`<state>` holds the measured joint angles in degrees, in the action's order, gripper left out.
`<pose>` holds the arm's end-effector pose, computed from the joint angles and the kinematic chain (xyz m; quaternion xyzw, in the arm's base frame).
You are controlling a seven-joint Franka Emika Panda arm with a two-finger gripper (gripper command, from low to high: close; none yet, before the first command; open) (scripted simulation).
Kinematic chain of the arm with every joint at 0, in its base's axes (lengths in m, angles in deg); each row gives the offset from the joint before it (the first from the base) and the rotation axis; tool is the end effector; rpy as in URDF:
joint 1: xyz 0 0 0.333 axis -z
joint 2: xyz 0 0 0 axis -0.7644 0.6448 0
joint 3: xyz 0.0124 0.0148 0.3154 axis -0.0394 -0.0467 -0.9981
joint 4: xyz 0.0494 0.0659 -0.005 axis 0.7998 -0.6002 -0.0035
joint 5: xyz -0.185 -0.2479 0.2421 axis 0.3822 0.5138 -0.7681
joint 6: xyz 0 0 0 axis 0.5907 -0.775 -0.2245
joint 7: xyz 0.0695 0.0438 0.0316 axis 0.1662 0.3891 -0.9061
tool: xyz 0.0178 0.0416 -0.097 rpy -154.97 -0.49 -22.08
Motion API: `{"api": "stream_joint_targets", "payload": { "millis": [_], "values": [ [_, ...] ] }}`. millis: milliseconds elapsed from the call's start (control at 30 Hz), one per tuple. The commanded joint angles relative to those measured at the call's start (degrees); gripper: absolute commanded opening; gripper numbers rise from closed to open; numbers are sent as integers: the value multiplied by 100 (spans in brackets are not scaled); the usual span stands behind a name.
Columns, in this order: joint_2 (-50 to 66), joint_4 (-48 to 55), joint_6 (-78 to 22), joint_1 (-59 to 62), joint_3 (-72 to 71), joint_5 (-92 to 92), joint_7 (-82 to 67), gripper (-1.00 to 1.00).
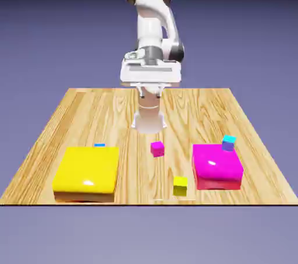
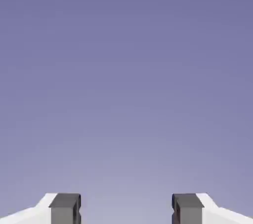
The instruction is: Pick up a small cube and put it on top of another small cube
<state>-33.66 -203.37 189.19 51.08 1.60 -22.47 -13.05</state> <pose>0.3974 0.0003 0.4462 -0.8588 0.3587 -0.3381 0.1394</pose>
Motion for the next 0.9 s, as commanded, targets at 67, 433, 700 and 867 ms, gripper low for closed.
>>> {"api": "stream_joint_targets", "payload": {
  "millis": [67,433,700,867],
  "values": [
    [623,235,-301,477,-415,-563,324,0],
    [2907,1095,-1402,2225,-1938,-2626,1510,0],
    [4569,1721,-2203,3496,-3046,-4126,2373,0],
    [5607,2112,-2704,4290,-3738,-5063,2912,0]
  ]
}}
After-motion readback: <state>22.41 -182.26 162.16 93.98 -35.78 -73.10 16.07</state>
